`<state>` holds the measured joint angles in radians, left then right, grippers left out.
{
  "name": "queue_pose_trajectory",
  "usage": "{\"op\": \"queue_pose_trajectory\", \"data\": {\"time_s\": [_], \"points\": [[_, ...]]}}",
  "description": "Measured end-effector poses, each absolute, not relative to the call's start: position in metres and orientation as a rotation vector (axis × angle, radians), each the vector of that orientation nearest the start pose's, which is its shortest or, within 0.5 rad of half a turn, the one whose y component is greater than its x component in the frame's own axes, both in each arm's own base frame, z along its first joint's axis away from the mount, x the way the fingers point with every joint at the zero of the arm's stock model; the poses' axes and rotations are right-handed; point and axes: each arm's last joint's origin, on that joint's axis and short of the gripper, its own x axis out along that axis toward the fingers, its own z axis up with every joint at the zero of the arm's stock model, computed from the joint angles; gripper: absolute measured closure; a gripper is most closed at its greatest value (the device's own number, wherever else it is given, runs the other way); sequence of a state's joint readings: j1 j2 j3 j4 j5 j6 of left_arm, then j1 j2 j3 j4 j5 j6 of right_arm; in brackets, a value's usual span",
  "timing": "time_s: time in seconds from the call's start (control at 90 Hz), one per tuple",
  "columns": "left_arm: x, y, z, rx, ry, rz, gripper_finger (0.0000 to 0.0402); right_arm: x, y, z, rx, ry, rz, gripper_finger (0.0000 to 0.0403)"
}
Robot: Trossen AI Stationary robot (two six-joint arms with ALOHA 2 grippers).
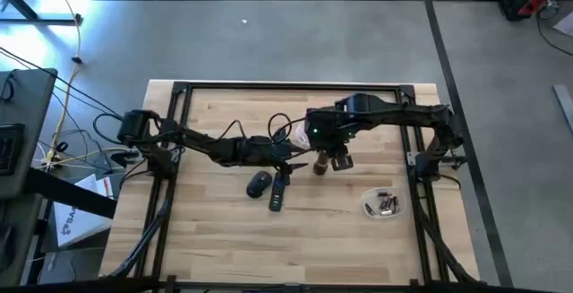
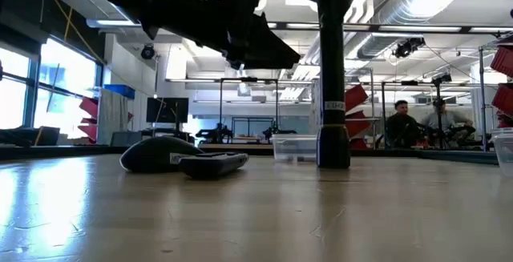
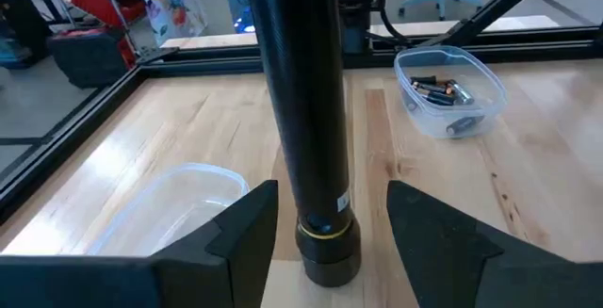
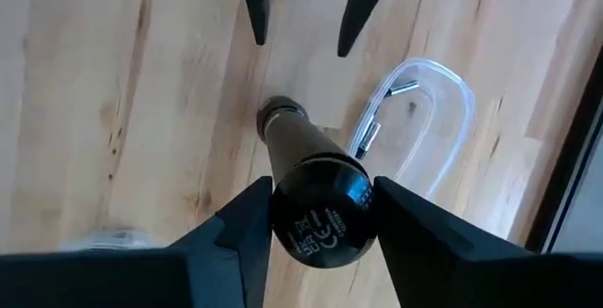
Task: Insert battery
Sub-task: Close the flashlight battery compartment
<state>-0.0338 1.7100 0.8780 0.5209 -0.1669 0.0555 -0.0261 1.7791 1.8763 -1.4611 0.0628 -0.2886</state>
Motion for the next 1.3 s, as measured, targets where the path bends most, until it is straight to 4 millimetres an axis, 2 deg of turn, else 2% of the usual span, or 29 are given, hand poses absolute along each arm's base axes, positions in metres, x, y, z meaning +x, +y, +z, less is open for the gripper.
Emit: {"op": "queue_pose_trajectory", "data": {"time_s": [0.2,1.3], "points": [[0.3576,-0.0073,0.1948,0.087,0.313,0.123,0.0219,0.3272,-0.0101,0.3571,-0.251,1.343,0.112,0.0260],[0.3576,-0.0074,0.1948,0.087,0.313,0.123,0.0219,0.3273,-0.0147,0.3584,-0.169,1.321,0.132,0.0253]]}}
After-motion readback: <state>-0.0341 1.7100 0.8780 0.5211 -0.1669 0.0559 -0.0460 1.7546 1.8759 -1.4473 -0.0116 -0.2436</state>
